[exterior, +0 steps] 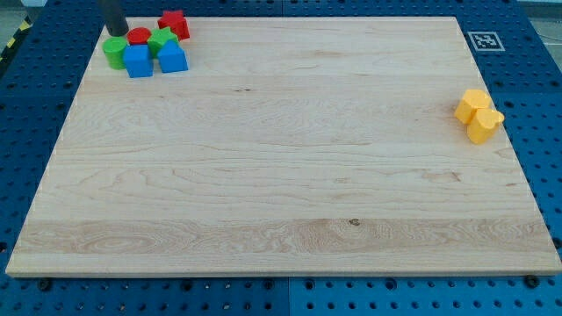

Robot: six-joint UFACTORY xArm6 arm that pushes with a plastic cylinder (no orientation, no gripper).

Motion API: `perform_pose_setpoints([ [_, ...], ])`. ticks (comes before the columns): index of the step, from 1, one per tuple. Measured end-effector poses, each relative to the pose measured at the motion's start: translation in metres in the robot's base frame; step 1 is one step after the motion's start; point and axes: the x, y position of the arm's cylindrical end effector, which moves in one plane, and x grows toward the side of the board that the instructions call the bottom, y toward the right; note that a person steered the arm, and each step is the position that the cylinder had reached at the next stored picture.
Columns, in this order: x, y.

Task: Push the blue cube into the blue triangle

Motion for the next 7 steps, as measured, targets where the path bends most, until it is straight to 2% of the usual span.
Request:
perform_pose_setpoints([
  [3,0.047,0.04],
  [4,0.048,0.041],
  [6,0.009,0.022],
  [7,0.032,0.011],
])
